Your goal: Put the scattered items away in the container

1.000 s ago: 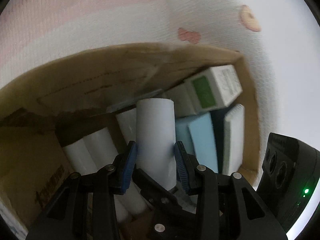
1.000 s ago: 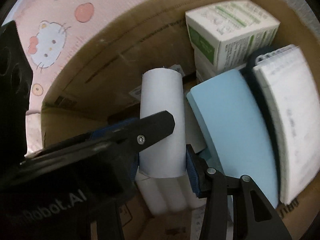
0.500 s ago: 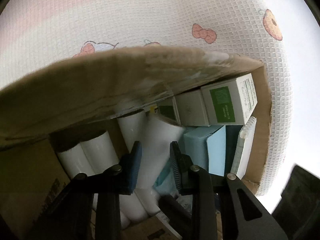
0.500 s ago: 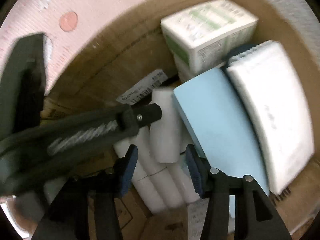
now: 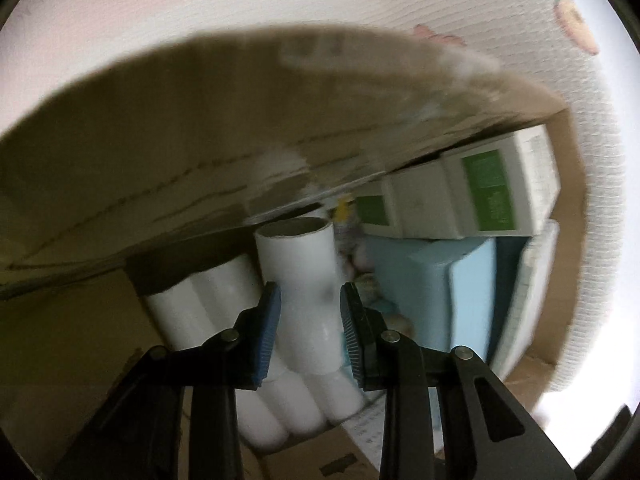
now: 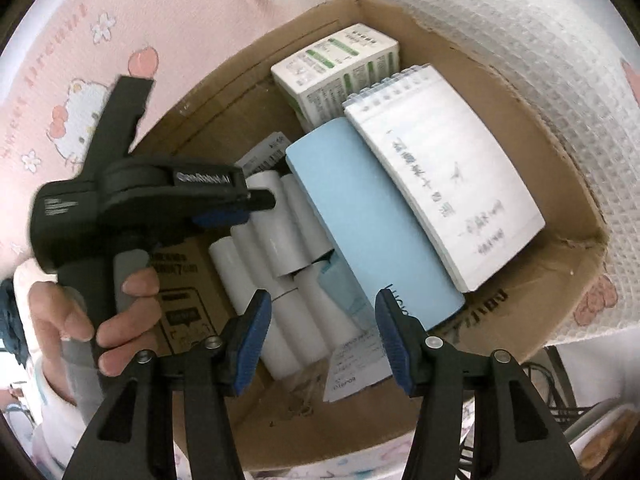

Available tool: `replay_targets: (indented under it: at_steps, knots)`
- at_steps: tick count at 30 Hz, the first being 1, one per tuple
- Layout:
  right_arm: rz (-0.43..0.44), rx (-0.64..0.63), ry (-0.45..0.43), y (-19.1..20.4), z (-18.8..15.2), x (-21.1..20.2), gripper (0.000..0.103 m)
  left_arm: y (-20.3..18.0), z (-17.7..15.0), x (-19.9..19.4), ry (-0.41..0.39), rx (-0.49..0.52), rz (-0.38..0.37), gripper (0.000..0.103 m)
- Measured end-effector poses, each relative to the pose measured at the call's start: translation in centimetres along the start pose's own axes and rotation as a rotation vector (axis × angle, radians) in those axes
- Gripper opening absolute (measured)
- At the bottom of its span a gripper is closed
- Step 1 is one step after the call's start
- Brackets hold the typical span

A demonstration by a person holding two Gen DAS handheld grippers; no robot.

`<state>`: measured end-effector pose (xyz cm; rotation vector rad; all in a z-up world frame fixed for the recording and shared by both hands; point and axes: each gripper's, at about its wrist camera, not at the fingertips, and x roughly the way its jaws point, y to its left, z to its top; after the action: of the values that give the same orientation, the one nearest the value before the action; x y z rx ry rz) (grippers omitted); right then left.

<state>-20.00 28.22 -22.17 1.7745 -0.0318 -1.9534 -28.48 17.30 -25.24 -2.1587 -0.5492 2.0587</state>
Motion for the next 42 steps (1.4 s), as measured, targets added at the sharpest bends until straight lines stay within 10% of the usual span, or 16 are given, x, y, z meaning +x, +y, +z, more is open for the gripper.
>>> replay_targets:
  at_steps: [7,11,24,42]
  knots:
    - [0.031,-0.006,-0.053,-1.0,-0.1,-0.4,0.051,0.5,0.6,0.3,0.018,-0.02,0.115,0.033]
    - [0.07,-0.039,-0.08,-0.8,0.1,-0.3,0.03,1.1,0.5,-0.1,0.04,-0.027,0.067,0.007]
    - [0.068,-0.169,0.059,4.2,3.3,6.8,0.014,4.2,1.0,-7.6,-0.154,0.143,0.024,0.003]
    - [-0.065,-0.168,0.16,5.3,5.3,12.7,0.009,3.4,0.1,-7.7,-0.264,0.274,-0.105,0.0]
